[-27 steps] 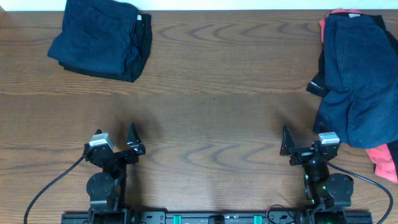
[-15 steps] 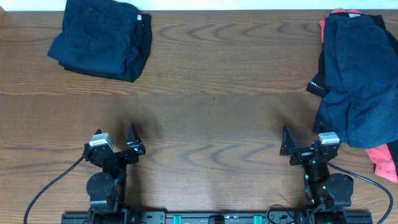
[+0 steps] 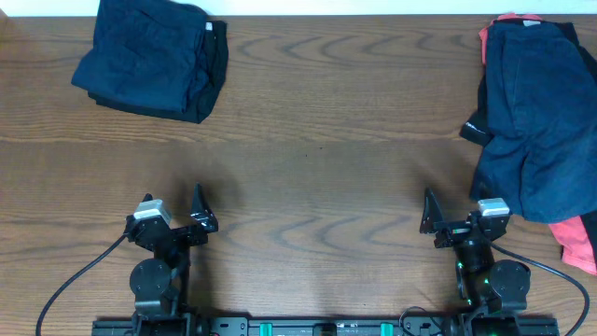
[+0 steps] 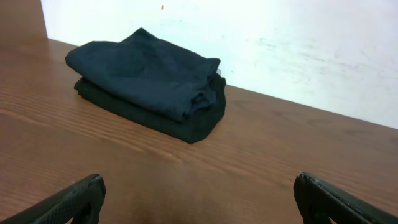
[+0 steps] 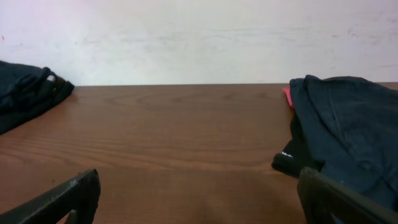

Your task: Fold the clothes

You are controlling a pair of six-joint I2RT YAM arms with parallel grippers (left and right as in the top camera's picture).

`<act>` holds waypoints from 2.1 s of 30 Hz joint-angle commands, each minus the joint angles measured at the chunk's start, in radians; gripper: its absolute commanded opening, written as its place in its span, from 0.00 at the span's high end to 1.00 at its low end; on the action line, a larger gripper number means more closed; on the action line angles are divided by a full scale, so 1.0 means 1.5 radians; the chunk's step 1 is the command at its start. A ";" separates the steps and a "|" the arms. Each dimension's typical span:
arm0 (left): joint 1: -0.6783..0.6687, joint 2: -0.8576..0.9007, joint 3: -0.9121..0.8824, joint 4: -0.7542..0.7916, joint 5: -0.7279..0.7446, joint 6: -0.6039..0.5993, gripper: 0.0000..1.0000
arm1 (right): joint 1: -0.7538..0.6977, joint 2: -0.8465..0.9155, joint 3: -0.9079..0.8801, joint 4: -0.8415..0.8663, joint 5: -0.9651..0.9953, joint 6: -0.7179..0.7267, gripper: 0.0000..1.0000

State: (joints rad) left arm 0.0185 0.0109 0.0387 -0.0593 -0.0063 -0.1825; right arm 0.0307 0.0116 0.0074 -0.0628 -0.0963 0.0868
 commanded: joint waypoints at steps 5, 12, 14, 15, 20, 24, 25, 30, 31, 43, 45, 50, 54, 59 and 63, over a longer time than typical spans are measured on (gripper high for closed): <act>-0.002 -0.005 -0.023 -0.009 -0.001 0.006 0.02 | 0.007 -0.003 -0.002 -0.003 0.002 -0.004 0.01; -0.002 -0.005 -0.023 -0.009 -0.001 0.006 0.02 | 0.007 -0.003 -0.002 -0.003 0.002 -0.004 0.01; -0.002 -0.005 -0.023 -0.009 -0.001 0.006 0.02 | 0.007 -0.003 -0.002 -0.002 0.002 -0.004 0.01; -0.002 -0.005 -0.023 -0.009 -0.001 0.006 0.02 | 0.007 -0.003 -0.002 -0.002 0.002 -0.004 0.01; -0.002 -0.005 -0.023 -0.009 -0.001 0.006 0.02 | 0.006 -0.003 -0.001 0.002 0.012 -0.004 0.01; -0.002 -0.005 -0.023 -0.008 -0.001 0.006 0.02 | 0.006 -0.003 -0.001 -0.002 0.012 -0.004 0.01; -0.002 -0.005 -0.023 -0.008 -0.001 0.006 0.02 | 0.006 -0.003 -0.001 -0.002 0.012 -0.004 0.01; -0.002 -0.005 -0.023 -0.008 -0.001 0.006 0.02 | 0.006 -0.003 -0.001 -0.001 0.012 -0.004 0.01; -0.002 -0.005 -0.023 -0.008 -0.001 0.006 0.02 | 0.006 -0.003 -0.001 -0.001 0.012 -0.004 0.01; -0.002 -0.005 -0.023 -0.008 -0.003 0.007 0.02 | 0.006 -0.003 -0.001 0.005 0.012 -0.004 0.01; -0.002 -0.005 -0.023 -0.007 -0.003 0.005 0.02 | 0.006 -0.003 -0.001 0.009 0.011 -0.004 0.01; -0.002 -0.005 -0.023 -0.001 0.017 -0.024 0.02 | 0.006 -0.003 -0.001 0.047 -0.007 -0.002 0.01; -0.002 -0.005 -0.015 0.007 0.051 -0.023 0.02 | 0.006 -0.003 -0.001 0.098 -0.010 0.031 0.01; -0.002 -0.004 0.015 0.006 0.052 -0.021 0.02 | 0.006 -0.003 0.003 0.129 -0.019 0.032 0.01; -0.002 0.019 0.051 0.006 0.077 -0.021 0.02 | 0.007 0.016 0.021 0.141 -0.047 0.053 0.01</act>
State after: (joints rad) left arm 0.0185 0.0189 0.0486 -0.0555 0.0643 -0.2096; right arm 0.0311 0.0162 0.0078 0.1349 -0.1242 0.1257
